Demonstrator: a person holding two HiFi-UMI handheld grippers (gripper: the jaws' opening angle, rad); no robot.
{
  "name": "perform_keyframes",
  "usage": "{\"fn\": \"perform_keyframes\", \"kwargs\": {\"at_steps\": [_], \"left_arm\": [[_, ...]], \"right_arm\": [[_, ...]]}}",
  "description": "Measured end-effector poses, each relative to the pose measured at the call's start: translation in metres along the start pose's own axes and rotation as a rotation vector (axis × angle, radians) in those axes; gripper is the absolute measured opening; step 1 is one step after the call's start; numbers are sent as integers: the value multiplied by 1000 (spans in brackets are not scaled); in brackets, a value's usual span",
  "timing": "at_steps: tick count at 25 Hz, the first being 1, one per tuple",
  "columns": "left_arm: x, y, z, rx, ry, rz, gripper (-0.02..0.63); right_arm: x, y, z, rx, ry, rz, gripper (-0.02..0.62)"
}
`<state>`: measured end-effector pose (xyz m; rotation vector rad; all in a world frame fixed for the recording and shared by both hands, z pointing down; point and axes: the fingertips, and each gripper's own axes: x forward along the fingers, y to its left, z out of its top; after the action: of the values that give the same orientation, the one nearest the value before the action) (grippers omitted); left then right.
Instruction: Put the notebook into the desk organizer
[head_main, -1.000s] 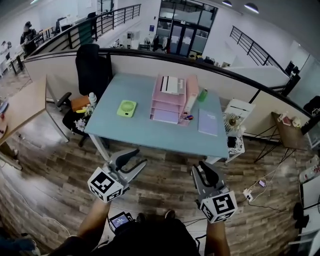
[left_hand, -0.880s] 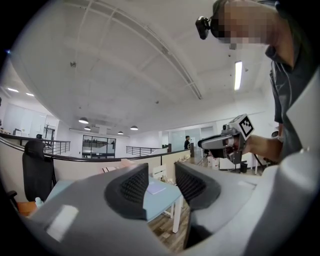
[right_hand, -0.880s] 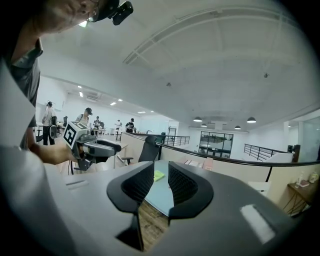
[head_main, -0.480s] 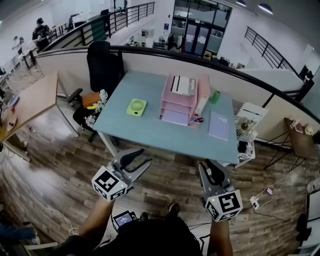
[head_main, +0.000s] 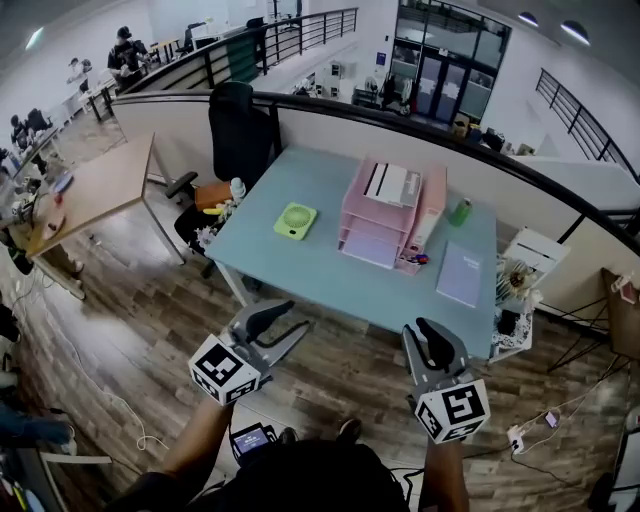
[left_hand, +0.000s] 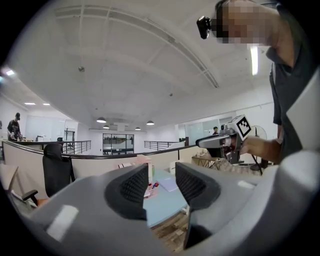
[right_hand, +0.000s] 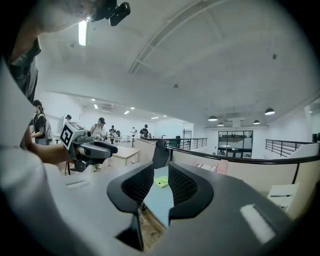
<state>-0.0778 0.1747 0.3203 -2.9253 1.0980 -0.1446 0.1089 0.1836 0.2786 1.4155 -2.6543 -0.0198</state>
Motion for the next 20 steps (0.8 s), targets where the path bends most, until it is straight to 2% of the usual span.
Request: {"fn": "perform_keyframes", "kwargs": {"at_steps": [11,20], "left_arm": [[34,-7,-3,5,48,115,199],[63,-22,5,10,55,131,199]], "right_arm": [[19,-50,-14,31,-24,122,71],[18,-81,-25,55,-36,160,71]]}}
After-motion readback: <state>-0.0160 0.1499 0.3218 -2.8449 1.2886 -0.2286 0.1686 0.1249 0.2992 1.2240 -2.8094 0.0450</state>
